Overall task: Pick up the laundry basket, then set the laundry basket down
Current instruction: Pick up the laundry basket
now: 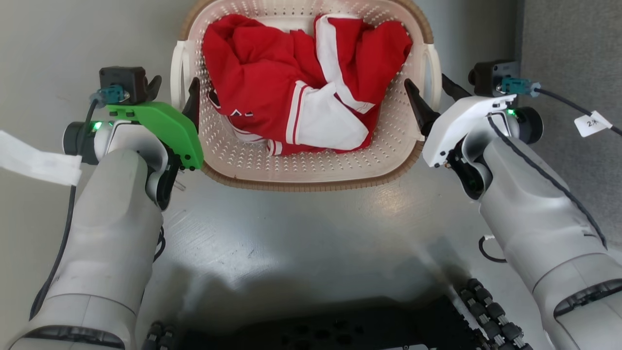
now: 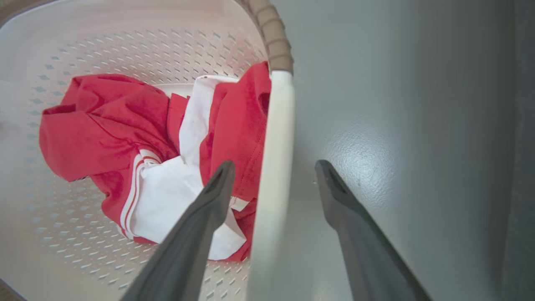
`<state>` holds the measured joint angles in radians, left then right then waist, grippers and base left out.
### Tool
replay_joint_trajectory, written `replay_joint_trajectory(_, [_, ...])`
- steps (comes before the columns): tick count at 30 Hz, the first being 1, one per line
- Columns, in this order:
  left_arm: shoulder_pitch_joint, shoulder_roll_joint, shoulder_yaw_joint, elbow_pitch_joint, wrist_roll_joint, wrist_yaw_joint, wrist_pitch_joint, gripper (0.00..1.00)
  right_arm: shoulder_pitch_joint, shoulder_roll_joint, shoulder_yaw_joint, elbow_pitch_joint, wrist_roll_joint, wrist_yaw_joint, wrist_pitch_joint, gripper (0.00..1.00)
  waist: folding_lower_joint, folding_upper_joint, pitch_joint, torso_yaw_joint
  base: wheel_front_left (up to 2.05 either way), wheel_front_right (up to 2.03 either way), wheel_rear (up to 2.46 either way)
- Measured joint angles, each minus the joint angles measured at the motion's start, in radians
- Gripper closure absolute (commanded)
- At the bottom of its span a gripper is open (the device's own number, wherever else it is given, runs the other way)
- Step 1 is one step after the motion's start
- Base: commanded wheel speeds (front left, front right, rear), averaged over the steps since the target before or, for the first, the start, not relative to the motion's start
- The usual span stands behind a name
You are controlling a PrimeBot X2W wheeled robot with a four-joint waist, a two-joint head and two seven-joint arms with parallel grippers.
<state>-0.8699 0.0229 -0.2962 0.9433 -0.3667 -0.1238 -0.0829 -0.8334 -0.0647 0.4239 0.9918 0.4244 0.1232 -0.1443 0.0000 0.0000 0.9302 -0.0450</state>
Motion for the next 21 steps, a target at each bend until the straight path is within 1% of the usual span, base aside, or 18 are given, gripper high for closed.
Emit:
replay_joint_trajectory(6, [-0.024, -0.001, -0.041, 0.020, -0.027, 0.000, 0.012, 0.00, -0.034, 0.000, 0.016, 0.023, 0.018, 0.000, 0.000, 0.00, 0.0000, 0.0000, 0.029, 0.004, 0.00, 0.00, 0.00])
replay_joint_trajectory(8, [-0.030, -0.001, -0.059, 0.023, -0.043, 0.000, 0.012, 0.11, -0.040, 0.000, 0.027, 0.031, 0.026, 0.000, 0.000, 0.00, 0.0000, 0.0000, 0.036, 0.004, 0.00, 0.00, 0.00])
replay_joint_trajectory(9, [-0.032, -0.001, -0.065, 0.025, -0.048, 0.000, 0.012, 0.24, -0.041, 0.000, 0.033, 0.035, 0.029, 0.000, 0.000, 0.00, 0.0000, 0.0000, 0.038, 0.004, 0.00, 0.00, 0.00])
replay_joint_trajectory(10, [-0.032, -0.001, -0.065, 0.025, -0.048, 0.000, 0.012, 0.48, -0.041, 0.000, 0.033, 0.035, 0.029, 0.000, 0.000, 0.00, 0.0000, 0.0000, 0.038, 0.004, 0.00, 0.00, 0.00])
replay_joint_trajectory(11, [-0.032, -0.001, -0.071, 0.026, -0.053, 0.000, 0.012, 0.57, -0.041, 0.000, 0.040, 0.035, 0.040, 0.000, 0.000, 0.13, 0.0000, 0.0000, 0.039, 0.004, 0.00, 0.00, 0.00])
replay_joint_trajectory(12, [-0.033, -0.001, -0.079, 0.027, -0.061, 0.000, 0.012, 0.65, -0.041, 0.000, 0.048, 0.035, 0.054, 0.000, 0.000, 0.35, 0.0000, 0.0000, 0.040, 0.004, 0.00, 0.00, 0.00])
replay_joint_trajectory(13, [-0.033, -0.001, -0.087, 0.027, -0.068, 0.000, 0.012, 0.87, -0.041, 0.000, 0.056, 0.034, 0.065, 0.000, 0.000, 0.62, 0.0000, 0.0000, 0.041, 0.004, 0.00, 0.00, 0.00])
replay_joint_trajectory(14, [-0.034, -0.001, -0.094, 0.028, -0.074, 0.000, 0.012, 0.87, -0.041, 0.000, 0.065, 0.034, 0.073, 0.000, 0.000, 0.62, 0.0000, 0.0000, 0.042, 0.005, 0.00, 0.00, 0.00])
replay_joint_trajectory(15, [-0.034, -0.001, -0.100, 0.028, -0.081, 0.000, 0.011, 1.00, -0.041, 0.000, 0.072, 0.033, 0.080, 0.000, 0.000, 1.00, 0.0000, 0.0000, 0.042, 0.005, 0.00, 0.00, 0.00])
replay_joint_trajectory(21, [-0.038, -0.004, -0.135, 0.049, -0.127, 0.000, 0.007, 1.00, -0.041, -0.002, 0.103, 0.033, 0.124, -0.004, -0.005, 1.00, 0.0000, 0.0000, 0.033, 0.007, 0.00, 0.00, 0.00])
